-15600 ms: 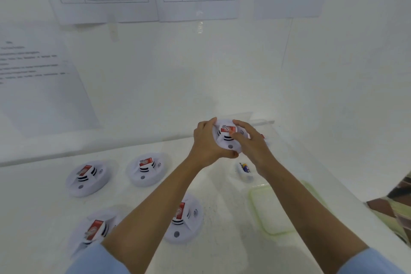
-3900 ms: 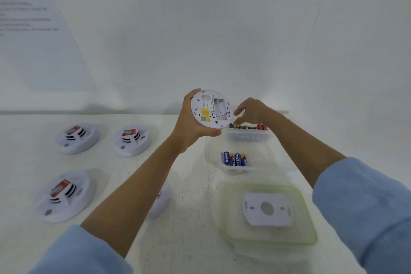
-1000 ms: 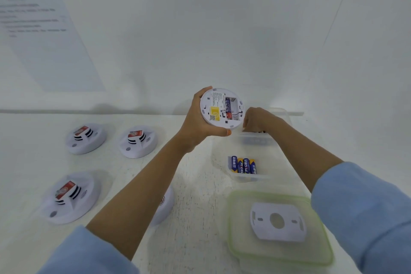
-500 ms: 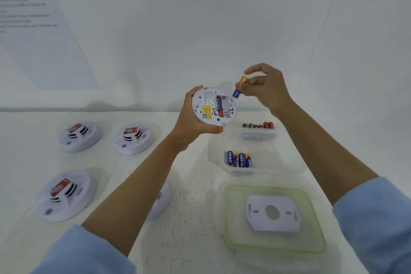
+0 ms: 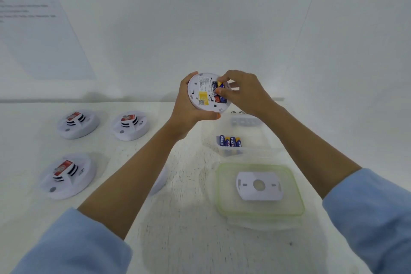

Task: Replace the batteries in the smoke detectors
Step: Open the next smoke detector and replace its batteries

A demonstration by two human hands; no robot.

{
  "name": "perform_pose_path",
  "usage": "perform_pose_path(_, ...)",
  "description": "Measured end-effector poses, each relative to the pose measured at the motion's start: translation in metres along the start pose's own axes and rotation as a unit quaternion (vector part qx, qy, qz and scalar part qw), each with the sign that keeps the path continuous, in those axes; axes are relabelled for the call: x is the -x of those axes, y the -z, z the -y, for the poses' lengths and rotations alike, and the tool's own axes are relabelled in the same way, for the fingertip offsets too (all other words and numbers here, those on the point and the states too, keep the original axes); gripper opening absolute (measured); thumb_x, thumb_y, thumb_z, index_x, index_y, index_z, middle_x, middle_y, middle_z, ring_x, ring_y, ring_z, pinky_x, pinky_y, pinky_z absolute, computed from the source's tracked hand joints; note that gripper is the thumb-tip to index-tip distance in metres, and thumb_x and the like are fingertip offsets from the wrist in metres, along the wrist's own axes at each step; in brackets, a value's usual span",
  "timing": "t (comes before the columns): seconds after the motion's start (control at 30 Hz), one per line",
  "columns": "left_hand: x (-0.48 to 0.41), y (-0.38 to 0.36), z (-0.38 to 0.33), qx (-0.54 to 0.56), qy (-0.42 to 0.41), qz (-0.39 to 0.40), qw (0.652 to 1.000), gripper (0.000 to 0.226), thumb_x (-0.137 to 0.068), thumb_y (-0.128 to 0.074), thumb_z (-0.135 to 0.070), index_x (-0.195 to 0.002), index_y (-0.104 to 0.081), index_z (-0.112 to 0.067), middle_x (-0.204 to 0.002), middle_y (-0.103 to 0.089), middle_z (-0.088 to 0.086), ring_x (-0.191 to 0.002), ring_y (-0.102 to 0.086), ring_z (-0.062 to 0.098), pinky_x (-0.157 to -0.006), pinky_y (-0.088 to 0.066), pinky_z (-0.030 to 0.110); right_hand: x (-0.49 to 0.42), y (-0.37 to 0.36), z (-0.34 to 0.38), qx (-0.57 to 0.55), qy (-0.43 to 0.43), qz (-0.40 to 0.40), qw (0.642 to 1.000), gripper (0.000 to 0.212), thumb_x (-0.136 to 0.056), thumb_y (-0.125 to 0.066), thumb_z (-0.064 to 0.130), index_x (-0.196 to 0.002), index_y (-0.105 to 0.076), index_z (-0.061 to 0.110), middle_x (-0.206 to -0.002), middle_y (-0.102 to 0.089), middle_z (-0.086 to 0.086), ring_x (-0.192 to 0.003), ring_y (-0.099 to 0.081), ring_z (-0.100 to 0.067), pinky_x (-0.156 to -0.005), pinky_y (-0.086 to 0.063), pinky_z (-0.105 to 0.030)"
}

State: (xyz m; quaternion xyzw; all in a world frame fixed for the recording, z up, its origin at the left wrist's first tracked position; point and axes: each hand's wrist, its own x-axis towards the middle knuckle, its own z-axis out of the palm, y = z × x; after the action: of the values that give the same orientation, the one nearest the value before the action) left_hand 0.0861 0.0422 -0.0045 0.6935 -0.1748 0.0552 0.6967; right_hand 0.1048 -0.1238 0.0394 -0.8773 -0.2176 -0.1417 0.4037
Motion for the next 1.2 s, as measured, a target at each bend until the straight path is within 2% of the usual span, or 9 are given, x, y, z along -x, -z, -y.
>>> perform_pose_path(0.2, 0.014, -0.005, -0.004, 0.013, 0.004, 0.005, 1.0, 0.105, -0.036, -0.081, -0.013, -0.129, -0.031, -0.021, -0.121, -0.049, -0.002, -0.107, -0.055, 0.01, -0.077, -0.054, 0.023, 0.018, 0.001, 0.006, 0.068, 0.039, 0.007, 0.997, 0.023, -0.092, -0.053, 0.013, -0.103, -0.065, -0.004, -0.109, -0.062, -0.021, -0.098, -0.06, -0.032, -0.086, -0.05, -0.043)
perform_pose_path(0.3, 0.018, -0.007, -0.005, 0.017, 0.008, 0.011, 1.0, 0.108, -0.036, -0.082, -0.007, -0.13, -0.03, -0.02, -0.122, -0.049, 0.0, -0.107, -0.055, 0.011, -0.077, -0.054, 0.025, 0.023, -0.001, 0.01, 0.108, 0.033, 0.029, 0.993, 0.031, -0.094, -0.049, 0.019, -0.113, -0.064, -0.001, -0.125, -0.055, -0.018, -0.107, -0.057, -0.029, -0.089, -0.049, -0.032)
perform_pose_path(0.53, 0.034, -0.01, -0.006, 0.0, 0.006, 0.03, 1.0, 0.102, -0.045, -0.076, 0.014, -0.13, -0.029, -0.016, -0.117, -0.048, -0.006, -0.099, -0.057, -0.004, -0.074, -0.052, 0.018, 0.047, 0.011, 0.01, -0.027, -0.05, 0.053, 0.997, 0.03, -0.093, -0.053, 0.016, -0.121, -0.061, 0.007, -0.125, -0.058, -0.005, -0.104, -0.056, -0.011, -0.093, -0.048, -0.021)
perform_pose_path(0.7, 0.063, -0.011, -0.003, -0.024, 0.029, 0.054, 0.998, 0.106, -0.044, -0.079, 0.003, -0.136, -0.029, -0.014, -0.127, -0.045, -0.002, -0.11, -0.052, 0.002, -0.075, -0.054, 0.02, 0.08, 0.022, 0.001, -0.159, -0.122, 0.078, 0.977, 0.042, -0.084, -0.061, -0.001, -0.124, -0.051, 0.006, -0.111, -0.06, -0.007, -0.097, -0.06, -0.015, -0.084, -0.051, -0.022)
perform_pose_path(0.8, 0.08, -0.012, 0.0, -0.04, 0.042, 0.048, 0.997, 0.105, -0.043, -0.08, -0.001, -0.135, -0.03, -0.017, -0.131, -0.044, 0.001, -0.114, -0.049, 0.005, -0.078, -0.054, 0.02, 0.101, 0.033, -0.009, -0.056, -0.136, 0.124, 0.981, 0.03, -0.082, -0.06, -0.007, -0.109, -0.057, 0.005, -0.102, -0.061, -0.014, -0.089, -0.056, -0.02, -0.073, -0.048, -0.015)
perform_pose_path(0.9, 0.097, -0.014, 0.002, -0.043, 0.049, 0.032, 0.997, 0.105, -0.045, -0.08, -0.001, -0.136, -0.029, -0.015, -0.133, -0.043, 0.004, -0.117, -0.048, 0.007, -0.081, -0.052, 0.018, 0.122, 0.038, -0.015, 0.064, -0.137, 0.21, 0.966, 0.026, -0.076, -0.069, 0.001, -0.098, -0.063, 0.014, -0.103, -0.055, 0.0, -0.096, -0.052, -0.015, -0.079, -0.045, -0.017)
perform_pose_path(0.97, 0.106, -0.017, 0.001, -0.048, 0.053, 0.027, 0.997, 0.107, -0.045, -0.08, -0.001, -0.137, -0.028, -0.013, -0.133, -0.043, 0.005, -0.117, -0.048, 0.007, -0.083, -0.051, 0.018, 0.132, 0.036, -0.013, 0.097, -0.105, 0.199, 0.97, 0.03, -0.073, -0.073, 0.007, -0.101, -0.064, 0.015, -0.105, -0.047, 0.004, -0.096, -0.046, -0.012, -0.082, -0.04, -0.019)
perform_pose_path(1.07, 0.117, -0.022, -0.003, -0.046, 0.06, 0.019, 0.997, 0.106, -0.045, -0.078, 0.002, -0.137, -0.026, -0.012, -0.125, -0.046, -0.005, -0.109, -0.052, -0.005, -0.08, -0.051, 0.016, 0.139, 0.034, -0.009, 0.131, -0.054, 0.196, 0.97, 0.032, -0.072, -0.074, 0.01, -0.102, -0.064, 0.015, -0.102, -0.045, 0.004, -0.091, -0.043, -0.011, -0.07, -0.035, -0.011)
perform_pose_path(1.2, 0.127, -0.026, -0.006, -0.043, 0.063, 0.01, 0.997, 0.105, -0.046, -0.077, 0.004, -0.137, -0.026, -0.013, -0.122, -0.045, -0.011, -0.104, -0.053, -0.01, -0.079, -0.051, 0.015, 0.151, 0.026, -0.011, 0.213, -0.113, 0.302, 0.922, 0.052, -0.072, -0.077, 0.025, -0.118, -0.055, 0.016, -0.112, -0.048, 0.003, -0.107, -0.047, -0.017, -0.09, -0.042, -0.029)
